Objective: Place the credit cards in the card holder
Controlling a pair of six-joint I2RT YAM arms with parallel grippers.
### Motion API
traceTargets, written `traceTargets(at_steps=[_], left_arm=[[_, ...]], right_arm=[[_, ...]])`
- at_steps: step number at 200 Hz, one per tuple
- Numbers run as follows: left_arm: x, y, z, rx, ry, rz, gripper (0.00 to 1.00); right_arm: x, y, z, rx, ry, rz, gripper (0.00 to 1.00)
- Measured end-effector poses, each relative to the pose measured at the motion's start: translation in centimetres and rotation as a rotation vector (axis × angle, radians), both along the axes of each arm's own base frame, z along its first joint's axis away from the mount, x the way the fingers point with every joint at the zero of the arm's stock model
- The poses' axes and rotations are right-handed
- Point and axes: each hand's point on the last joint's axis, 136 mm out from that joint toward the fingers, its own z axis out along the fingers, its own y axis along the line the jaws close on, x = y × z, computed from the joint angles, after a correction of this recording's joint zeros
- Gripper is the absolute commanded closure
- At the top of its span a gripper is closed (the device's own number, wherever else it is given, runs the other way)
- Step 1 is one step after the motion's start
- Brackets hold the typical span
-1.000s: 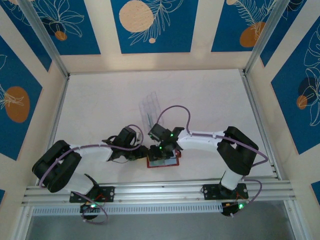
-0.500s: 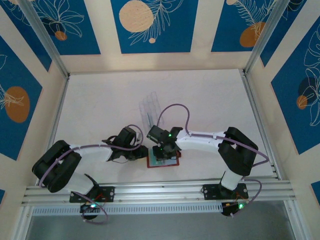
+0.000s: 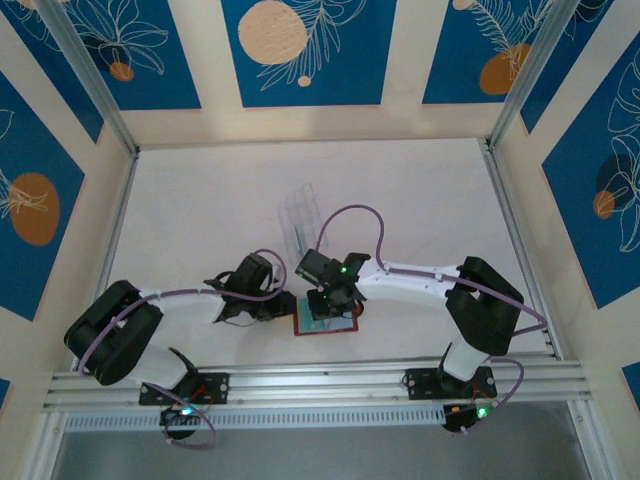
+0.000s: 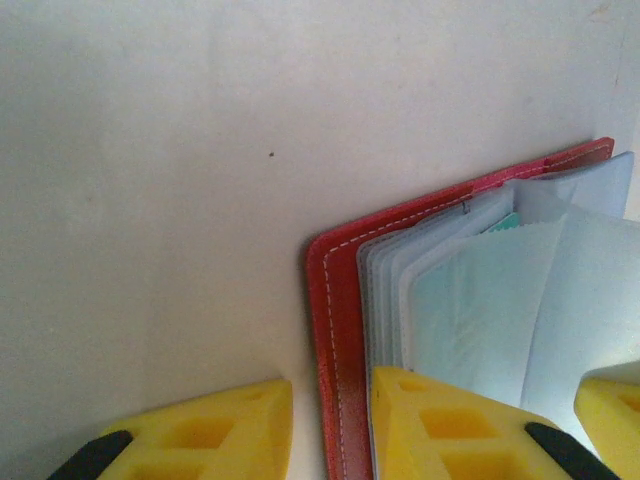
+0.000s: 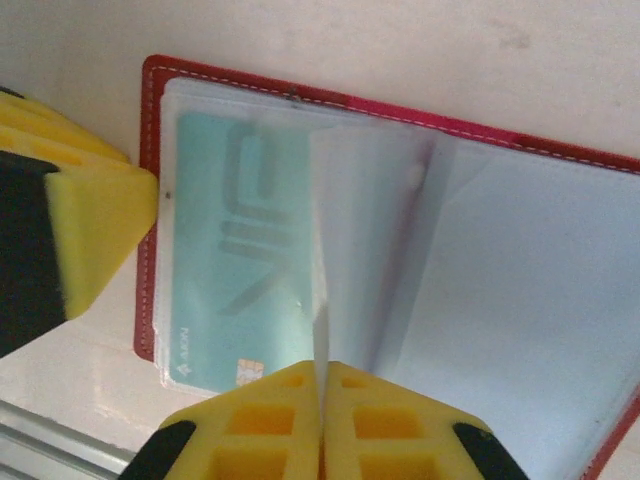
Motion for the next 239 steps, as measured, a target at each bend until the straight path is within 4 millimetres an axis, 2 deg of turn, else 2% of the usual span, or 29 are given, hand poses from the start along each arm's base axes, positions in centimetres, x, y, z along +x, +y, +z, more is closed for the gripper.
traceTargets(at_steps=[31, 65, 106, 143, 176, 200, 219, 239], left_arm=[[0.0, 0.0, 0.0, 0.000, 0.000, 0.000, 0.71], [0.0, 0.0, 0.0, -0.001, 0.001, 0.000, 0.71], [0.0, 0.1, 0.3, -0.011, -0.012, 0.006, 0.71], [0.2, 0.4, 0.9, -0.033, -0.033, 0.022, 0.71], [0.3, 2.1, 1.5, -0.030, -0.033, 0.070, 0.71], [0.9, 3.5, 3.2, -0.044, -0.059, 0.119, 0.70], [1.3, 4.4, 4.3, -0.051, -0.091, 0.141, 0.69], [1.2, 5.1, 4.4, -0.033, -0.092, 0.147, 0.69]], right_arm=[[-0.2, 1.1, 0.3, 0.050, 0.013, 0.018, 0.90], [-0.4, 2.5, -0.3, 0.098, 0.042, 0.040, 0.76], [-0.1, 3.8, -0.4, 0.169, 0.068, 0.044, 0.69], [-0.2, 3.9, -0.7, 0.220, 0.114, 0.041, 0.63], [-0.1, 4.9, -0.8, 0.261, 0.127, 0.051, 0.61], [-0.1, 5.3, -1.8, 0.262, 0.139, 0.056, 0.60], [0.2, 5.8, -1.7, 0.288, 0.127, 0.074, 0.60], [0.3, 6.0, -1.8, 0.295, 0.120, 0.095, 0.59]])
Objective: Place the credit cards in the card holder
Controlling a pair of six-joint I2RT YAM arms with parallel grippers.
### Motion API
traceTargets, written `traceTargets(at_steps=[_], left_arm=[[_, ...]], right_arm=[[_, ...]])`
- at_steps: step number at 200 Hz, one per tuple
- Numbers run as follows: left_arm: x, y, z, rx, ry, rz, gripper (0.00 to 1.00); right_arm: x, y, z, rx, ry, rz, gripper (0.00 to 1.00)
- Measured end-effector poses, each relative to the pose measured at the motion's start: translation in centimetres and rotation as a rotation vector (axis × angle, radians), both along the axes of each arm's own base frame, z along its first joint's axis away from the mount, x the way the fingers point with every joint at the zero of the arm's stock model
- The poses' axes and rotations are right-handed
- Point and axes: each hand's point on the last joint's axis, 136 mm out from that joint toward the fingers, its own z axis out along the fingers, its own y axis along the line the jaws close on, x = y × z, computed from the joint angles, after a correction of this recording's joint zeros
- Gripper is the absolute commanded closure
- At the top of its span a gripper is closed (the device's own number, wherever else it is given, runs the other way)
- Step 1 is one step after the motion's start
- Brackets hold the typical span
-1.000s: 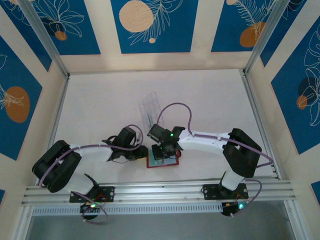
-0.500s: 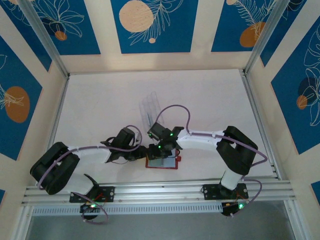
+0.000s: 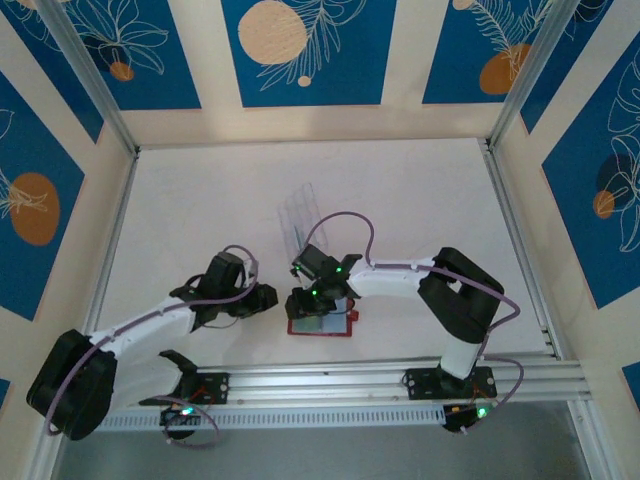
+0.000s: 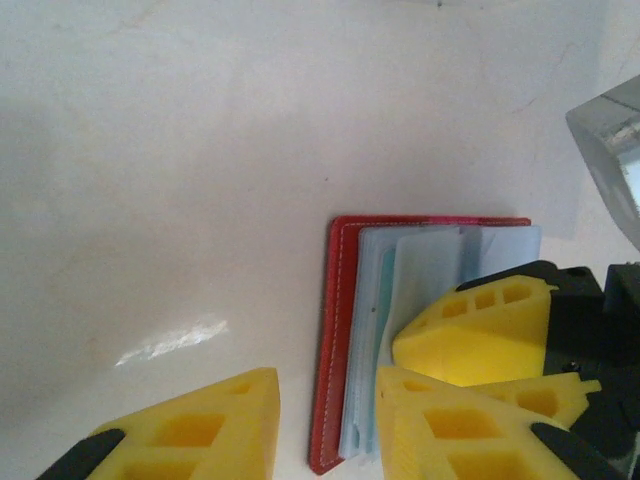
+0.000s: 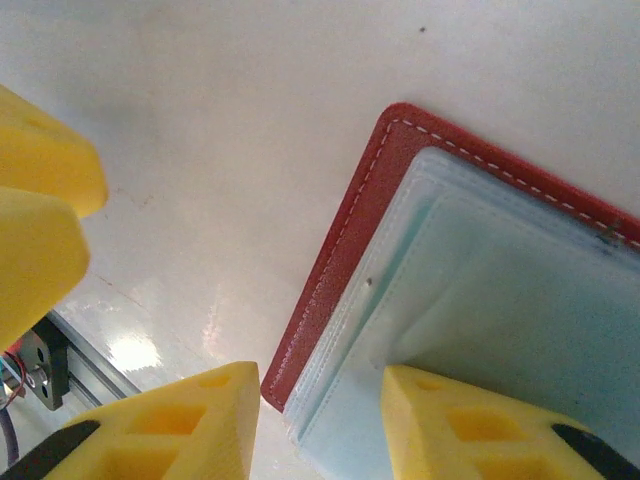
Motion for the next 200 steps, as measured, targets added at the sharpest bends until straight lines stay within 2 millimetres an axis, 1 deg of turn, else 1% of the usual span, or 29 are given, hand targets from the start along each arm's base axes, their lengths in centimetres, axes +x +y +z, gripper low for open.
traceTargets(at_steps=[19, 36, 51, 66, 96, 126, 141, 156, 172, 200], left_arm=[[-0.2, 0.3, -0.2, 0.019, 0.007, -0.008, 0.68], [-0.3, 0.4, -0.2, 0.033, 0.007, -0.023, 0.67], [-0.1, 0.3, 0.1, 0.039, -0.003, -0.037, 0.67], [0.3, 0.0, 0.4, 0.041, -0.012, -0.050, 0.67], [1.1, -0.7, 0.5, 0.044, -0.014, -0.077, 0.67], [1.4, -1.2, 0.2, 0.034, -0.011, -0.097, 0.67], [1.5, -1.5, -0.1, 0.028, 0.000, -0.104, 0.67], [1.7, -1.7, -0.3, 0.025, 0.007, -0.108, 0.67], [2.1, -2.1, -0.4, 0.016, 0.005, -0.113, 0.67], [2.7, -2.6, 0.1, -0.002, -0.012, -0.117, 0.67]], right_arm=[[0.1, 0.0, 0.2, 0.003, -0.019, 0.021, 0.55], [0.2, -0.6, 0.7, -0.016, -0.051, 0.041, 0.51], [0.7, -1.0, 1.6, -0.031, -0.081, 0.055, 0.48], [1.8, -1.1, 3.0, -0.035, -0.121, 0.059, 0.45], [5.4, -1.5, 6.1, -0.034, -0.206, 0.030, 0.43], [9.4, -2.9, 8.6, -0.053, -0.267, -0.037, 0.31], [11.6, -3.4, 10.0, -0.056, -0.302, -0.066, 0.29], [13.8, -3.6, 11.2, -0.069, -0.334, -0.093, 0.29], [16.1, -3.7, 11.9, -0.086, -0.365, -0.114, 0.31], [19.4, -3.6, 11.9, -0.129, -0.383, -0.118, 0.41]])
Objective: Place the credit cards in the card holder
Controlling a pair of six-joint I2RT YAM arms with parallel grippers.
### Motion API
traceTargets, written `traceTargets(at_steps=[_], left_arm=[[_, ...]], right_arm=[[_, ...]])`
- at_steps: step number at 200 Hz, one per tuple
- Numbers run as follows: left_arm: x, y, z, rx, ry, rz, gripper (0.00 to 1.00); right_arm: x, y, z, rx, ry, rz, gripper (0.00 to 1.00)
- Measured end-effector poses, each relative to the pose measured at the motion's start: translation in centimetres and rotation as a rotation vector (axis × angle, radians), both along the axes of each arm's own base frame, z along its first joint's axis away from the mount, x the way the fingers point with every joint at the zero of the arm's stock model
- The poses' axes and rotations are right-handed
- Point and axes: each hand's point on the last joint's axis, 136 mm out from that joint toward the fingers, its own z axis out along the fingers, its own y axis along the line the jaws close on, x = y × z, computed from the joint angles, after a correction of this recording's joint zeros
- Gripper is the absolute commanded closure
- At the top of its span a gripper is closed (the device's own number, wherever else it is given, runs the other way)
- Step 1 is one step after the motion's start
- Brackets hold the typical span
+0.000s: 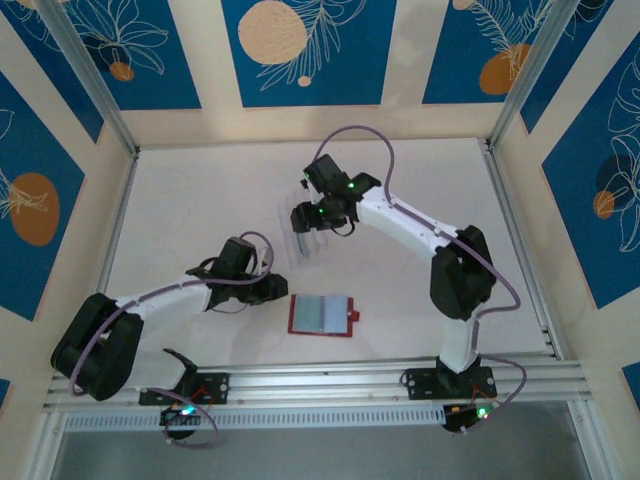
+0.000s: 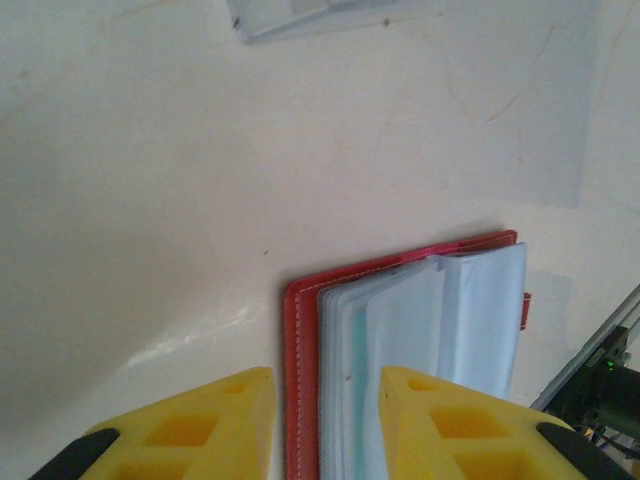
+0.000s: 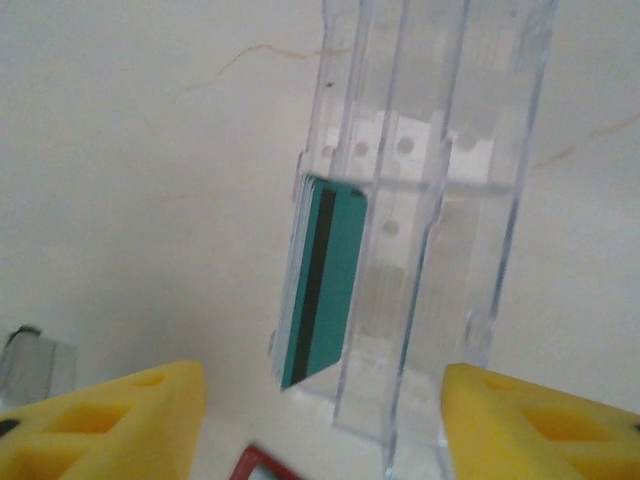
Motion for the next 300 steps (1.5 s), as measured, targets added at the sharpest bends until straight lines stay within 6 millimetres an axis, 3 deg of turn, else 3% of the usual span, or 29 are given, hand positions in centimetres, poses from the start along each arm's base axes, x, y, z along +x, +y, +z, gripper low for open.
traceTargets(at_steps=[26, 58, 140, 197, 300], left_arm=[[0.1, -0.1, 0.2, -0.005, -0.005, 0.000, 0.67], [0.1, -0.1, 0.2, -0.005, -0.005, 0.000, 0.68], [0.6, -0.4, 0.4, -0.025, -0.017, 0.014, 0.68], [0.4, -0.2, 0.1, -0.018, -0.012, 0.017, 0.68], [0.1, 0.1, 0.1, -0.017, -0.018, 0.019, 0.68]], right_arm=[[2.0, -0.1, -1.4, -0.046, 0.021, -0.004, 0.46], [2.7, -0.1, -3.0, -0.087, 0.052, 0.015, 0.49], [-0.6, 2.9, -3.3, -0.121, 0.050, 0.122, 0.50], [-0.8, 3.0, -5.8, -0.140, 0.102, 0.130, 0.51], [-1.3, 4.4, -6.8, -0.091, 0.162, 0.163, 0.55]])
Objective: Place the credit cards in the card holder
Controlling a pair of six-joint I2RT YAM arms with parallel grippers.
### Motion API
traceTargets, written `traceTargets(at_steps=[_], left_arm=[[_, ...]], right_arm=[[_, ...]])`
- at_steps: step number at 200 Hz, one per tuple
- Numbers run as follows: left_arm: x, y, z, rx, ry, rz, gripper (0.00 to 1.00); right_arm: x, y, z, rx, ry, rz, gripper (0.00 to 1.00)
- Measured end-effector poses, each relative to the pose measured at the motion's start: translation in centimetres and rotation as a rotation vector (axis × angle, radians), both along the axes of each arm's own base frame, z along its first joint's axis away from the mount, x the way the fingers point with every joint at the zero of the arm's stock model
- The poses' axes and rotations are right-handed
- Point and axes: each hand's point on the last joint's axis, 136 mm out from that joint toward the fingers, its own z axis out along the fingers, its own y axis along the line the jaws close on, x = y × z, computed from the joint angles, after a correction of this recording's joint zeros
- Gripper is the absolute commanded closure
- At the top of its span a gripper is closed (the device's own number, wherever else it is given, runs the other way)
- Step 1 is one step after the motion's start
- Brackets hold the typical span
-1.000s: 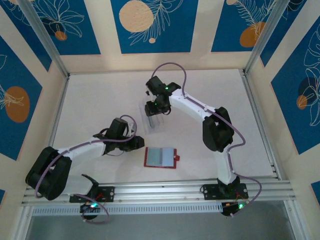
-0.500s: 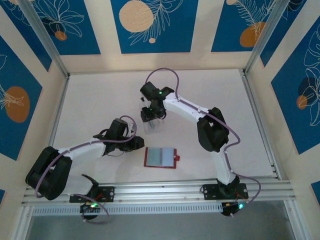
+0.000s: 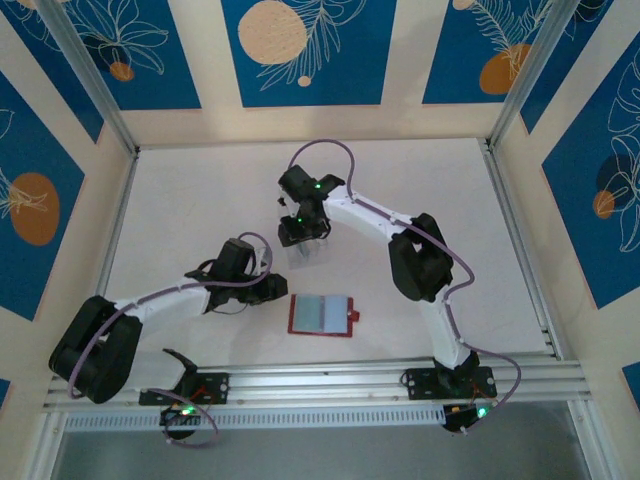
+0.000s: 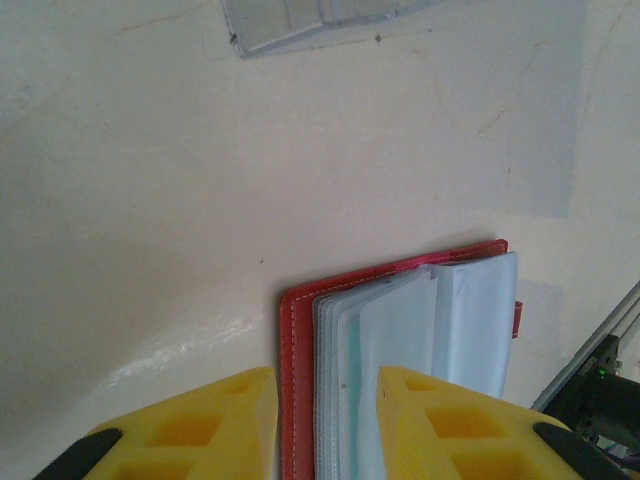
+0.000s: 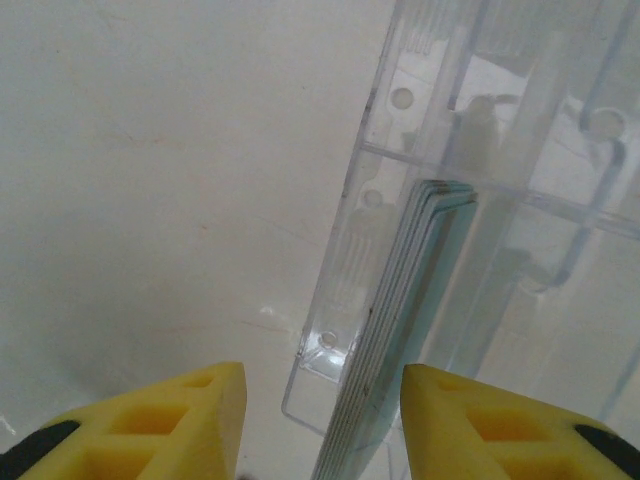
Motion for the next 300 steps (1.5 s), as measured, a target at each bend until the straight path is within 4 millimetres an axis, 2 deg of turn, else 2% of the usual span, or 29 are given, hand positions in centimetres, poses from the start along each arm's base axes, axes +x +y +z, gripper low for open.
traceTargets(at_steps=[17, 54, 169, 300], left_arm=[[0.0, 0.0, 0.1, 0.000, -0.004, 0.001, 0.68], [-0.1, 0.1, 0.0, 0.002, -0.002, 0.002, 0.68], [-0.5, 0.4, -0.6, 0.010, 0.011, 0.002, 0.69], [-0.7, 0.6, -0.6, 0.013, 0.005, 0.006, 0.69]], right_arm=[[0.1, 0.2, -0.4, -0.004, 0.009, 0.001, 0.56], [-0.1, 0.4, -0.3, 0.011, 0.024, 0.007, 0.59], [-0.3, 1.0, 0.4, 0.110, 0.072, 0.017, 0.62], [-0.4, 1.2, 0.6, 0.123, 0.077, 0.018, 0.79]])
